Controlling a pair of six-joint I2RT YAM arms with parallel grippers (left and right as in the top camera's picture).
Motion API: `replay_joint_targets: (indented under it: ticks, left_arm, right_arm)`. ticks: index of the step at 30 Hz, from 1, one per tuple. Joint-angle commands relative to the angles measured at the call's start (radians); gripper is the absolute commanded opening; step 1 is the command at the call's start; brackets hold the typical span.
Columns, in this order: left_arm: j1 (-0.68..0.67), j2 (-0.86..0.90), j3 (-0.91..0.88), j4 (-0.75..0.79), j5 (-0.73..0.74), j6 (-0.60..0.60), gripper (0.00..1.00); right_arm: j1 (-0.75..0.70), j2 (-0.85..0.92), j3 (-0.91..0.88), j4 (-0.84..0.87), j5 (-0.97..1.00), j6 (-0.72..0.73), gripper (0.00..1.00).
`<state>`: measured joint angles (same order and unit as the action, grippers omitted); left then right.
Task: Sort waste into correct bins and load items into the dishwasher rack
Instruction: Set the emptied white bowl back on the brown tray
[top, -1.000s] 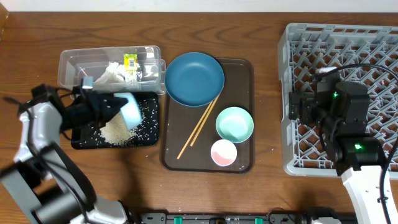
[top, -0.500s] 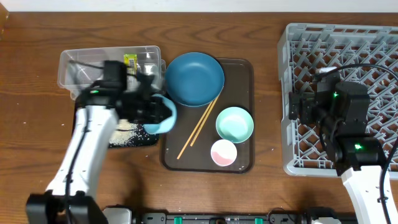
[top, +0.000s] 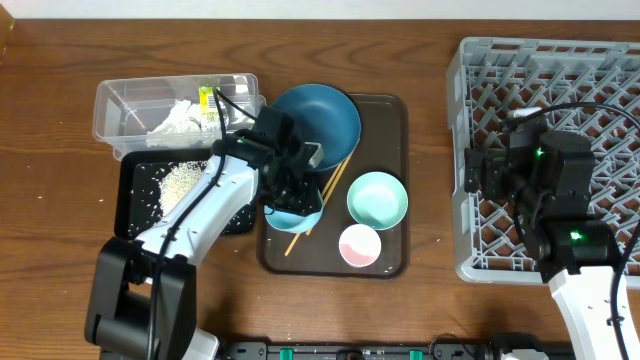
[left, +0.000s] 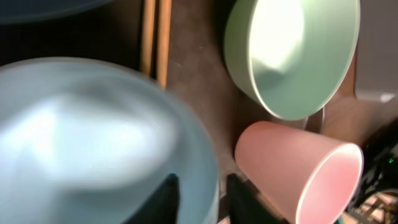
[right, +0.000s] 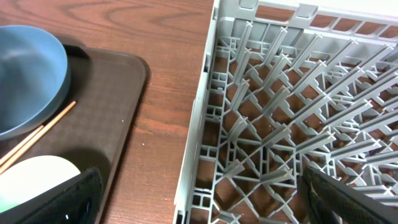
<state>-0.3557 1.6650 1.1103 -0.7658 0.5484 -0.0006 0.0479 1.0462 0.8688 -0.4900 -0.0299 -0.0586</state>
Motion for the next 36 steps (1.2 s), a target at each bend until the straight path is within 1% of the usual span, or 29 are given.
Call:
replay_joint_targets:
  ticks: [1,3,9,11,12,14,20,25,30,33,35,36]
  left_arm:
    - [-0.001,-0.004,0.01,-0.001,-0.041,-0.017,0.38]
    - [-0.002,-0.017,0.023,-0.007,-0.041,-0.017,0.44]
    - [-0.035,-0.117,0.036,-0.019,-0.041,-0.011,0.46]
    - [-0.062,-0.143,0.036,-0.032,-0.041,0.01,0.47]
    - [-0.077,-0.151,0.035,-0.041,-0.041,0.018,0.5]
    - [-0.116,-0.154,0.035,-0.064,-0.042,0.033,0.52]
    - [-0.223,-0.128,0.01,-0.071,-0.094,0.032,0.53]
    - [-0.286,-0.09,0.003,-0.086,-0.098,0.032,0.53]
    - [-0.306,-0.024,0.003,-0.089,-0.192,0.003,0.53]
    - [-0.306,0.02,0.003,-0.089,-0.195,-0.005,0.53]
    - [-0.307,0.049,0.003,-0.089,-0.194,-0.011,0.49]
    - [-0.307,0.06,0.003,-0.088,-0.194,-0.019,0.4]
  right_arm:
    - [-0.005,-0.006,0.02,0.0,-0.004,0.013,0.99]
    - [-0.005,-0.006,0.02,0.0,-0.004,0.013,0.99]
    - [-0.005,-0.006,0.02,0.0,-0.004,0.013,0.99]
    - [-0.005,-0.006,0.02,0.0,-0.004,0.013,0.99]
    - [-0.005,-0.006,0.02,0.0,-0.004,0.013,0.99]
    - [-0.005,-0.006,0.021,0.0,-0.004,0.013,0.99]
    - [-0.005,-0.006,0.02,-0.001,-0.004,0.013,0.99]
    - [-0.005,-0.006,0.02,-0.001,-0.004,0.013,0.99]
    - [-0.005,-0.006,0.02,-0.001,-0.004,0.013,0.99]
    - [-0.005,-0.006,0.02,-0.001,-0.004,0.013,0.99]
    - [-0.005,-0.006,0.02,-0.001,-0.004,0.013,0.99]
    - [-0.005,-0.006,0.02,-0.001,-0.004,0.013,0.99]
